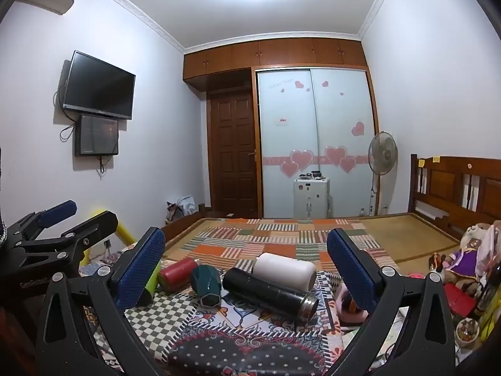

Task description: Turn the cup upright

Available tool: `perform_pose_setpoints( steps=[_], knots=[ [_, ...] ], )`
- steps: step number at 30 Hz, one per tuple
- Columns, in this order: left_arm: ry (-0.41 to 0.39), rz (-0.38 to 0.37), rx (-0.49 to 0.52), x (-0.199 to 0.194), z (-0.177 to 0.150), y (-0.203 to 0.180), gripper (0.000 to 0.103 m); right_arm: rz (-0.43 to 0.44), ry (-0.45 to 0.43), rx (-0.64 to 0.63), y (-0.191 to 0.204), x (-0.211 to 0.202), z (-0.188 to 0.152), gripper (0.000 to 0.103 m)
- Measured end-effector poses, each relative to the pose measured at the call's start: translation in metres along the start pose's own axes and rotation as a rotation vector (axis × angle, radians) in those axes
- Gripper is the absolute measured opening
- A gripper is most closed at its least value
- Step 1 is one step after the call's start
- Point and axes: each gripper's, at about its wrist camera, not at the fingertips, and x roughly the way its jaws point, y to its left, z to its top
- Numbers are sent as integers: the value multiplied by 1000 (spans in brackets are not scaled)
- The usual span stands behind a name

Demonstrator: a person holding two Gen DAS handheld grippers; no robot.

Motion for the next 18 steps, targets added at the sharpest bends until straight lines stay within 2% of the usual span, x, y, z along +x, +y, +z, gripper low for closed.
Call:
perform_pose_setpoints(
  steps=[18],
  knots=[
    [-23, 3, 11, 0, -4, -2, 103, -4, 0, -10, 0, 1, -3, 103]
  ],
)
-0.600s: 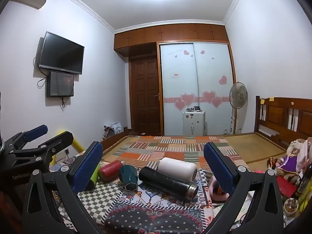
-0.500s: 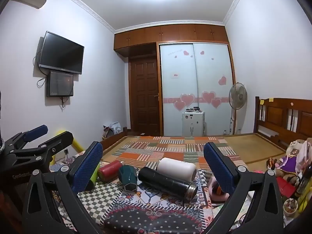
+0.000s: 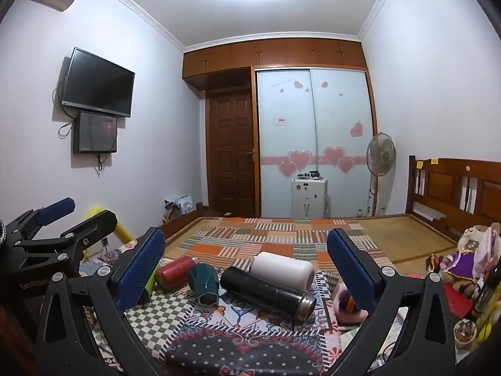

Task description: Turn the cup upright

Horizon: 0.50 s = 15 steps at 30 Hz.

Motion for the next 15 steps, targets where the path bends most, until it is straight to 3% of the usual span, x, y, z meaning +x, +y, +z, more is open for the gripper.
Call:
perform_pose_setpoints(
  steps=[15],
  knots=[
    [-15, -5, 7, -2, 2, -2, 103, -7, 5, 4, -2, 0, 0, 103]
  ],
)
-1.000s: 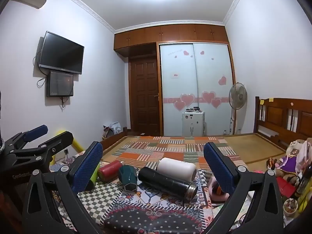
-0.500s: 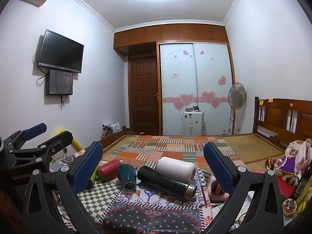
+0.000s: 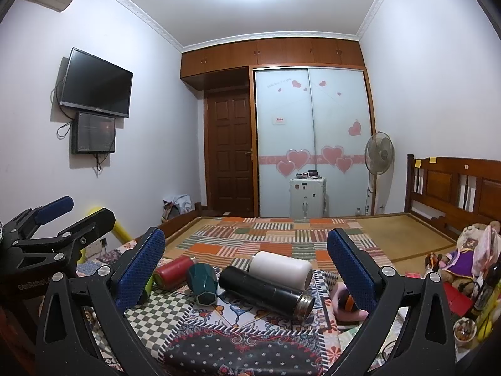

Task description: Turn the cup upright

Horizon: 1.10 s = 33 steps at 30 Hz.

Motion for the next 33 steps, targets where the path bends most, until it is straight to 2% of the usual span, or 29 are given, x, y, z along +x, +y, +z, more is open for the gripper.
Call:
perform_pose_setpoints(
  steps=[33],
  knots=[
    [-18, -6, 0, -4, 3, 2, 103, 1, 1, 5, 0, -2, 0, 103]
  ],
)
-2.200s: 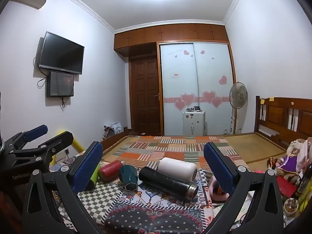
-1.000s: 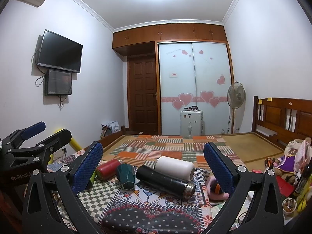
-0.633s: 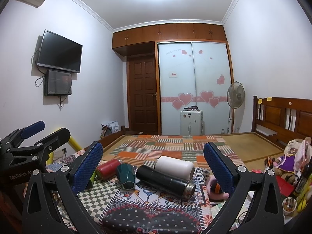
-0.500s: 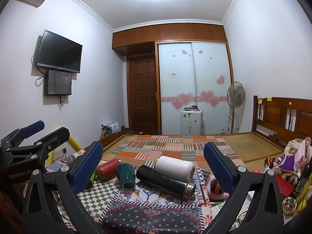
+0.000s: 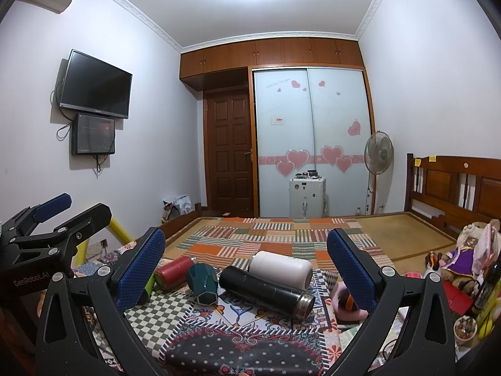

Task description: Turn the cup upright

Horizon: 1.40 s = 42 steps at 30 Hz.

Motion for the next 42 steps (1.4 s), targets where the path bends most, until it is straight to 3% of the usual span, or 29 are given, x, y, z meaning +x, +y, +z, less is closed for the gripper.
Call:
perform_pose_setpoints(
  steps=[28, 34, 42],
  knots=[
    [36, 5, 0, 13, -5, 5, 103, -4, 17, 6, 0, 7, -4, 103],
    [161, -4, 50, 57, -3, 19, 103, -24, 44, -2, -7, 20, -11, 103],
    [473, -7, 75, 161, -26, 57, 102, -44, 95, 9, -22, 50, -21, 103]
  ],
)
